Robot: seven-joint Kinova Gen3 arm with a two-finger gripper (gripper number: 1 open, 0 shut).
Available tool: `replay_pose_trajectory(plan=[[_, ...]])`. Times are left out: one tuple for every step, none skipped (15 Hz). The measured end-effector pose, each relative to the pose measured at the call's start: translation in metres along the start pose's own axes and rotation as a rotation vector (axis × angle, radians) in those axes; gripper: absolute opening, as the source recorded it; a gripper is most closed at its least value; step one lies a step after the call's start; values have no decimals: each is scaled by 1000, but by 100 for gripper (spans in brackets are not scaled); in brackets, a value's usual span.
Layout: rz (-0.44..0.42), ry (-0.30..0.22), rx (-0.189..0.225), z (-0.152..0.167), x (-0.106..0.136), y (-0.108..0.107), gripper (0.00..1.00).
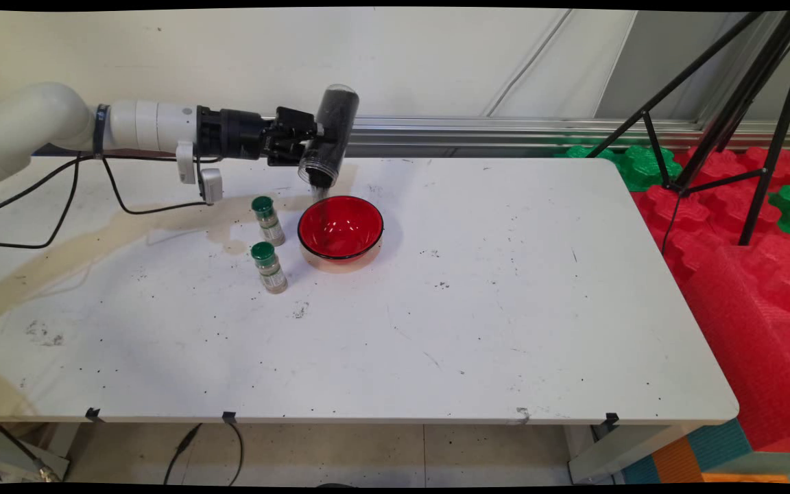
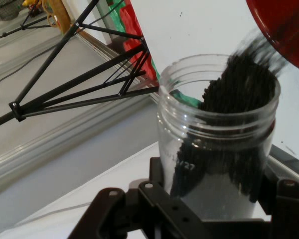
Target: Pour the black seasoning powder in the red bowl
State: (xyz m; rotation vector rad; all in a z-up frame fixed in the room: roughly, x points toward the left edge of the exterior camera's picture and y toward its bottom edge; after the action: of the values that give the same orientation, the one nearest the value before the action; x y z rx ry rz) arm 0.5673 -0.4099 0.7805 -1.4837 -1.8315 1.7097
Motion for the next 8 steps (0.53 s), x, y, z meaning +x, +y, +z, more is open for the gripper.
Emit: replay_pose_trajectory(plan=[[8,-1,0,0,0,0,0],[16,-2,1,0,0,0,0],[24,-2,1,0,0,-1,0],[30,-3,1,0,1,-1,0],[37,-3,1,0,1,-1,0],[43,-4,1,0,1,-1,0],[47,-4,1,0,1,-1,0],[52,-5,1,0,1,-1,0]])
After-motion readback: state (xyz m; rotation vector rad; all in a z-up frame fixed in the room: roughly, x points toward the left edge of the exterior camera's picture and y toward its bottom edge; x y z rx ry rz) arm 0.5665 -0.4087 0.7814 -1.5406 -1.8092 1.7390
